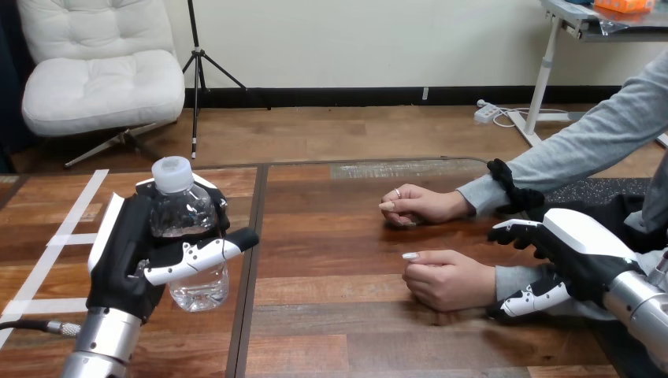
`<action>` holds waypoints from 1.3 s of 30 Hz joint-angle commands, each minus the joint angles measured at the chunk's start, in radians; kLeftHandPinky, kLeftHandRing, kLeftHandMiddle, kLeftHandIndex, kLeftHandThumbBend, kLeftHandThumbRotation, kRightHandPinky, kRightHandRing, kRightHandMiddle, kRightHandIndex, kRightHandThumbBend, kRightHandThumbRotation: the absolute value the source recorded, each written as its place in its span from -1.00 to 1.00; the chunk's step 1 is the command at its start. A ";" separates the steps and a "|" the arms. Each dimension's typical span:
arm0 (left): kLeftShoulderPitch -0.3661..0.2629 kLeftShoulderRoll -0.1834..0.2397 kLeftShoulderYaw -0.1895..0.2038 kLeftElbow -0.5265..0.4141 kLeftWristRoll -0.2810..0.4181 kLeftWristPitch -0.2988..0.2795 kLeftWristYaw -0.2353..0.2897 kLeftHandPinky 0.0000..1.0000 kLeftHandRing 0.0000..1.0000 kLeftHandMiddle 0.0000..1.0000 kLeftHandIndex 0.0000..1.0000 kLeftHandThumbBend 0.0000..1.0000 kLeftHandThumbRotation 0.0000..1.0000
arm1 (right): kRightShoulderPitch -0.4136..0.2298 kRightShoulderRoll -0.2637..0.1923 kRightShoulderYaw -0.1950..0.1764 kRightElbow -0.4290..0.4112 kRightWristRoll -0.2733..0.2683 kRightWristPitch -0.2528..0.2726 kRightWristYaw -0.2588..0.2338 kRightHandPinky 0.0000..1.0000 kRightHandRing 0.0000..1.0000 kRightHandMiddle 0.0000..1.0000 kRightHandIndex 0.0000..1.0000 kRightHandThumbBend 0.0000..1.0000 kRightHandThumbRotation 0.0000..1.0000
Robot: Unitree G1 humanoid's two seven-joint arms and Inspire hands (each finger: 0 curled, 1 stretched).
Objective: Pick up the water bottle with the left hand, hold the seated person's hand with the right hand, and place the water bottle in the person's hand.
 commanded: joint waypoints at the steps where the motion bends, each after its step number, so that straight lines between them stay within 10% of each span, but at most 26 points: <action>1: -0.044 0.001 -0.002 -0.061 -0.018 -0.014 -0.005 -0.56 -0.46 -0.35 -0.28 0.41 -1.00 | -0.091 -0.007 0.010 0.014 0.001 0.013 0.000 0.41 0.60 0.63 0.61 1.00 -0.35; 39: -0.027 -0.007 -0.004 -0.110 -0.022 0.022 -0.006 -0.57 -0.47 -0.37 -0.29 0.45 -1.00 | -0.161 0.027 0.105 0.110 -0.024 0.060 -0.015 0.43 0.61 0.63 0.57 1.00 -0.34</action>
